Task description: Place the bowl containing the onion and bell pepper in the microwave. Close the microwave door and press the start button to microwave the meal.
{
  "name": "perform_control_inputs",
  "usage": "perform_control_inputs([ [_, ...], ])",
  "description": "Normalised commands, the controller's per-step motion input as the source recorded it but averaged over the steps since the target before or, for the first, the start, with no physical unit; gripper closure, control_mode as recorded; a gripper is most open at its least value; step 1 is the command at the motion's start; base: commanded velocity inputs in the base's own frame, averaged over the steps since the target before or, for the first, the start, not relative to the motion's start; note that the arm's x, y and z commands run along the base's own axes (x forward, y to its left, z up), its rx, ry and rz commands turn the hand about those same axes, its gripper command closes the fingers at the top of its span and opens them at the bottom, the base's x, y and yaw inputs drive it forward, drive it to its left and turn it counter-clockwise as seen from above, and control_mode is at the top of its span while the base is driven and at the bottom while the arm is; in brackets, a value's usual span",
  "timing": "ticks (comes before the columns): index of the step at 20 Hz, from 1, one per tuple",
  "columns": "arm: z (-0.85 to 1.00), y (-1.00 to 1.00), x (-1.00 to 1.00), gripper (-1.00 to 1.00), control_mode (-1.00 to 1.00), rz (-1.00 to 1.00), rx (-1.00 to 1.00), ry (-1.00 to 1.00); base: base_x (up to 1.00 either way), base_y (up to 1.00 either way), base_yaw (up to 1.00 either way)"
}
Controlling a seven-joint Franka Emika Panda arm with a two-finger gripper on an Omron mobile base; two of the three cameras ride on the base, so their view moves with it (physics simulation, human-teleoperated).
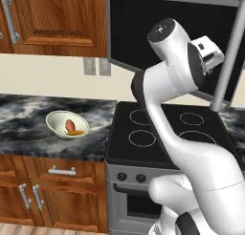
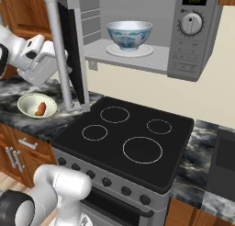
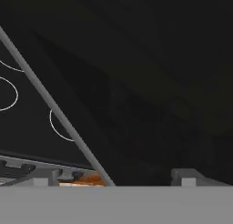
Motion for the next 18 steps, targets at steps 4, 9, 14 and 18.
perform_control_inputs([
  [4,-0.23,-0.2,0.45,-1.0,-1.0,0.08,-0.04,-0.28,0.0,0.0,0.0],
  [9,-0.3,-0.13,0.59,-1.0,-1.0,0.1,-0.06,-0.24,0.0,0.0,0.0],
  [14,-0.3,-0.21,0.7,-1.0,-1.0,0.08,-0.07,-0.2,0.0,0.0,0.0],
  [18,-0.07,-0.23,0.71,-1.0,-1.0,0.03,-0.13,-0.1,0.0,0.0,0.0],
])
